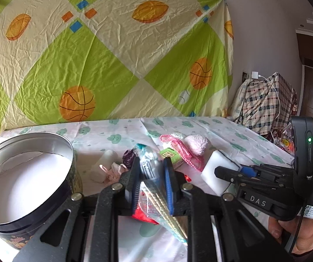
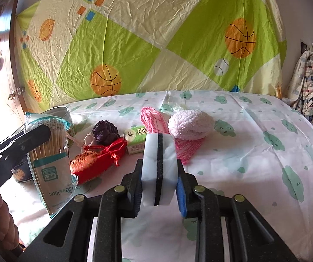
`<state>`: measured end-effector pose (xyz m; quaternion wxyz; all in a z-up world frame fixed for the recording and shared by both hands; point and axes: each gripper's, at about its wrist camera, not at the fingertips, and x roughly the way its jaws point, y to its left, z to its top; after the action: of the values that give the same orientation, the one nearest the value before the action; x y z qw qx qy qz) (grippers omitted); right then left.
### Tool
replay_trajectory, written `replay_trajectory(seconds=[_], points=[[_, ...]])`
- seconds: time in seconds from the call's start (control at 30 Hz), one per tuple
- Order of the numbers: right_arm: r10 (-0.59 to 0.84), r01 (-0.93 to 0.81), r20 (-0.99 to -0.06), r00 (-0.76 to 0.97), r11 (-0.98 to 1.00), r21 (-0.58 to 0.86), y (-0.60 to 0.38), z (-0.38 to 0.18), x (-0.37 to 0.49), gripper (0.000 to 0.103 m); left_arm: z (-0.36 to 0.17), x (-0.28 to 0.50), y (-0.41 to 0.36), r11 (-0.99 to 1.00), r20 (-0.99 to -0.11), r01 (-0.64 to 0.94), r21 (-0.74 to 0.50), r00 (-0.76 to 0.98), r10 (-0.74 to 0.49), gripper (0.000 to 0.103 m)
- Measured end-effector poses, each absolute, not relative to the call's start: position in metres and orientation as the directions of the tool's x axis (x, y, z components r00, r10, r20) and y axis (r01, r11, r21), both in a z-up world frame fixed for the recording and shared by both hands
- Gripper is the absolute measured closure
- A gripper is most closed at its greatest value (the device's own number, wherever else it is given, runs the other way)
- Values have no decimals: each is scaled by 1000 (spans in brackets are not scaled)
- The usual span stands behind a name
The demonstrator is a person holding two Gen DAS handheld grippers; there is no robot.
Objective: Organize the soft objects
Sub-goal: 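Carry the swab pack with the left tool while the right tool carries the sponge over the tin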
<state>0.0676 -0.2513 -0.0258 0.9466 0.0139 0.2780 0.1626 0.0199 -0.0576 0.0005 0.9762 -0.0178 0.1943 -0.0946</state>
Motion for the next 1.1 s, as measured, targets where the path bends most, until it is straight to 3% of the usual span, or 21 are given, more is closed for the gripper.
replay_trajectory(seconds=[0.4,1.1], points=[[329,-286,-413,850,944,163,-263,-16,58,75,8,8,-41,994,-266,100,-54,958,-111,85],[407,-378,-324,854,913,151,-230,-4,41,75,1,2,-14,998,-241,28,-54,970,-40,85]])
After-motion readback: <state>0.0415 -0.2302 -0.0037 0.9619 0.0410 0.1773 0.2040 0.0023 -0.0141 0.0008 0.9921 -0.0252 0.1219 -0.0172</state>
